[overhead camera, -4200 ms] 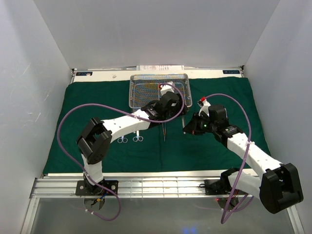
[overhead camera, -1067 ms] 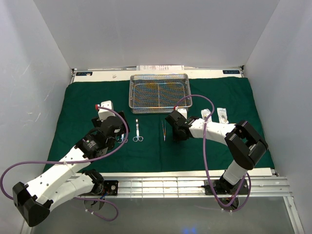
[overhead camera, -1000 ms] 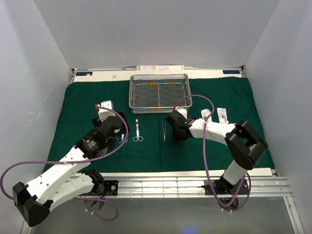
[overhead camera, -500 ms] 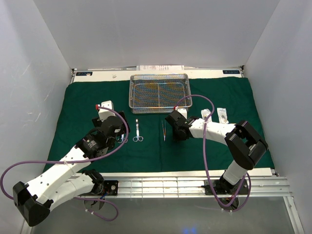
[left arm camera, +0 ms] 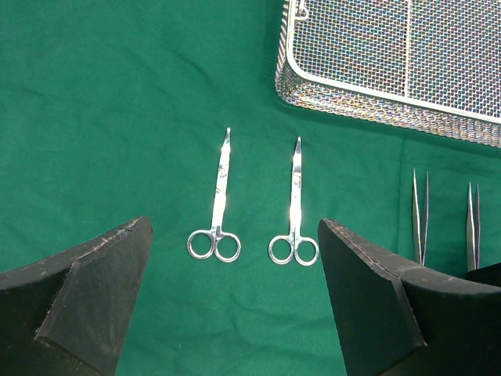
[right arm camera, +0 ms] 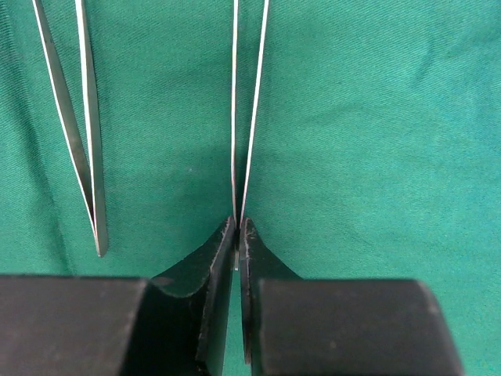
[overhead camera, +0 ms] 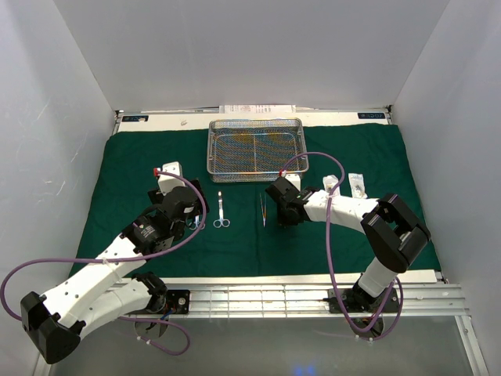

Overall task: Open and lay out the surgical kit
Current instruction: Adjust the medical item in the surgical kit.

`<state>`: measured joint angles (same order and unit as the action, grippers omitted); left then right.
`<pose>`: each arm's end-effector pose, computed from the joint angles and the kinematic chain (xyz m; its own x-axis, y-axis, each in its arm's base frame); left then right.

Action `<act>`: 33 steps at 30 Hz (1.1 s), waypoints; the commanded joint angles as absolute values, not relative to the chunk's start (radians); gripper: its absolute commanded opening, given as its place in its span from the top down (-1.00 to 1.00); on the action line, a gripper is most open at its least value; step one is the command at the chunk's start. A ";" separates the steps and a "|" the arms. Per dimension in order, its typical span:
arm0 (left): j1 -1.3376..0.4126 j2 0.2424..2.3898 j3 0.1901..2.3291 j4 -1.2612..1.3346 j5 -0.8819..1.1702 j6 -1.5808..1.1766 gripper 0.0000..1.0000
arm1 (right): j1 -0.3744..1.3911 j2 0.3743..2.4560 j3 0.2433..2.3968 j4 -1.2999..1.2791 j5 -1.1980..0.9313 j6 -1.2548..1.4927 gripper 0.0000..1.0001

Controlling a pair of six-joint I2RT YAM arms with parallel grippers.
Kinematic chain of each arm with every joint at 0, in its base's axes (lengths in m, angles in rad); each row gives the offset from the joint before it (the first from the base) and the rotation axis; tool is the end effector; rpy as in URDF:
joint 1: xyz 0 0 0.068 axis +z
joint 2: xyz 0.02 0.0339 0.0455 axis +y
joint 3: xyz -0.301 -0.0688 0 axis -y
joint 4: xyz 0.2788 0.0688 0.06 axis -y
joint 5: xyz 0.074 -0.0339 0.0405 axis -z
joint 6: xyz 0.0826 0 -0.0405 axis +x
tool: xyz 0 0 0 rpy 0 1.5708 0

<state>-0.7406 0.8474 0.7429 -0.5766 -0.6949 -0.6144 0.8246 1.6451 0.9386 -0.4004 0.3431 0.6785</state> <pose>0.1915 -0.1034 0.2832 -0.4669 -0.1732 -0.8672 -0.1444 0.9824 -0.1184 0.2657 0.2464 0.1426 -0.8425 -0.0406 -0.5372 -0.0777 0.9959 0.0466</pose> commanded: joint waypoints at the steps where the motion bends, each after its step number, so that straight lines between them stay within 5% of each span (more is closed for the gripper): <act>1: -0.735 0.847 0.753 -0.586 -0.692 -0.618 -0.96 | 0.821 1.654 0.963 -0.385 0.380 0.693 0.79; 28: -0.735 0.847 0.752 -0.586 -0.693 -0.617 -0.96 | 0.808 1.675 0.976 -0.387 0.383 0.681 0.81; 33: -0.735 0.845 0.752 -0.586 -0.693 -0.617 -0.96 | 0.808 1.663 0.968 -0.393 0.387 0.690 0.60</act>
